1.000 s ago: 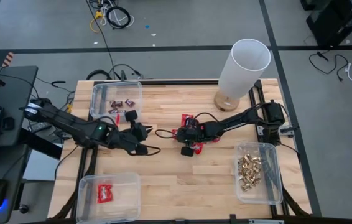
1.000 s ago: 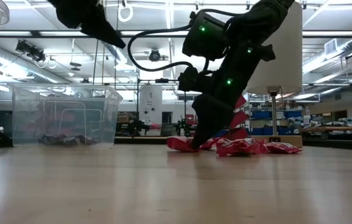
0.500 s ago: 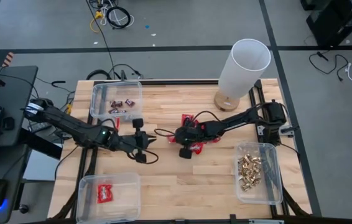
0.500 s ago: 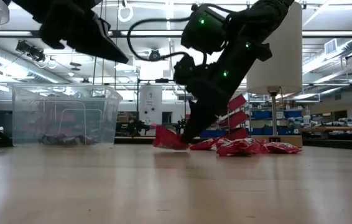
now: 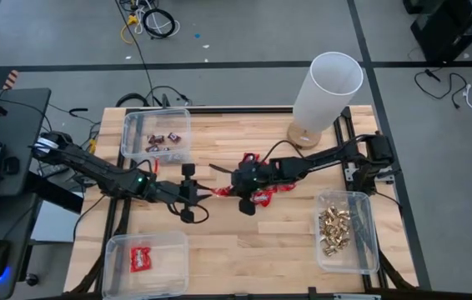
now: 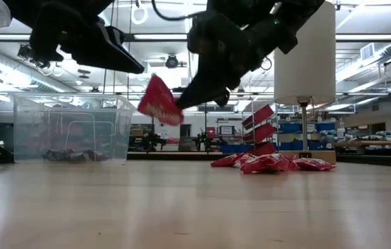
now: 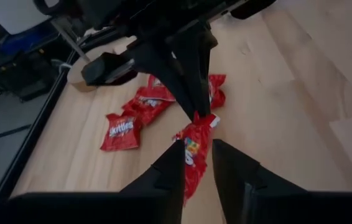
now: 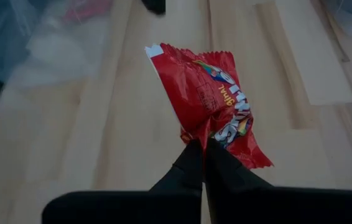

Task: Sort candy
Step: Put the red chocolate into the bottom left transparent bin

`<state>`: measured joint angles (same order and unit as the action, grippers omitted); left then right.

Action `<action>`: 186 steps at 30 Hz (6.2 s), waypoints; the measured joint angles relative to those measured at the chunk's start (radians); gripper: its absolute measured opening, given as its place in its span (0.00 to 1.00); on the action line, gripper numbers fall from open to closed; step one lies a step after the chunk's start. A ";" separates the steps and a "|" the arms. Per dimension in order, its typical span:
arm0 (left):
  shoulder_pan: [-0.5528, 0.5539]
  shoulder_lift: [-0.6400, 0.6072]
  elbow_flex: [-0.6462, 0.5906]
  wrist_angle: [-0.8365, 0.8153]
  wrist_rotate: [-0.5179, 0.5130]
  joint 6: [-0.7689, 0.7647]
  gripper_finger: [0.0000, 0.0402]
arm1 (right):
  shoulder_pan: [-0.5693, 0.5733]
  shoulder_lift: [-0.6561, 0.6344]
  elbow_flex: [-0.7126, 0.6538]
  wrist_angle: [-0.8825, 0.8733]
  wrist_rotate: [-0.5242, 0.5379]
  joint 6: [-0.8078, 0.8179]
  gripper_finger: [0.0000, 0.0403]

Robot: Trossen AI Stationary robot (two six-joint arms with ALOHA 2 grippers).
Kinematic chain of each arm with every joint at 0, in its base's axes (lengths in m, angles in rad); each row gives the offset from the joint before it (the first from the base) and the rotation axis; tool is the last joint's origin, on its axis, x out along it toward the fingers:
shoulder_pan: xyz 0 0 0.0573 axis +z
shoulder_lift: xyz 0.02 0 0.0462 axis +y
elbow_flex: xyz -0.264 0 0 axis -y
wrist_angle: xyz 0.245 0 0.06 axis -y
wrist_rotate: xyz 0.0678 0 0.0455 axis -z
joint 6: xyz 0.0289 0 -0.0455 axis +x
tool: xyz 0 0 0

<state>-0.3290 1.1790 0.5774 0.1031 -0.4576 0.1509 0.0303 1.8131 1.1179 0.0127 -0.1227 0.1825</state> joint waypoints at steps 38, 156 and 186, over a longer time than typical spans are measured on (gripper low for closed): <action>-0.078 0.000 0.000 -0.025 -0.166 0.054 0.00 | -0.015 -0.003 0.005 0.096 -0.029 -0.030 0.00; -0.422 0.050 0.243 -0.597 0.668 -1.336 0.02 | -0.044 -0.018 0.000 -0.140 0.182 -0.070 0.00; -0.414 0.035 0.245 -0.593 0.801 -1.337 0.22 | -0.044 -0.018 0.000 -0.114 0.182 -0.071 0.00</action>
<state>-0.7429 1.2141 0.8227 -0.4903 0.3433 -1.1860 -0.0139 1.7947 1.1183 -0.1009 0.0589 0.1112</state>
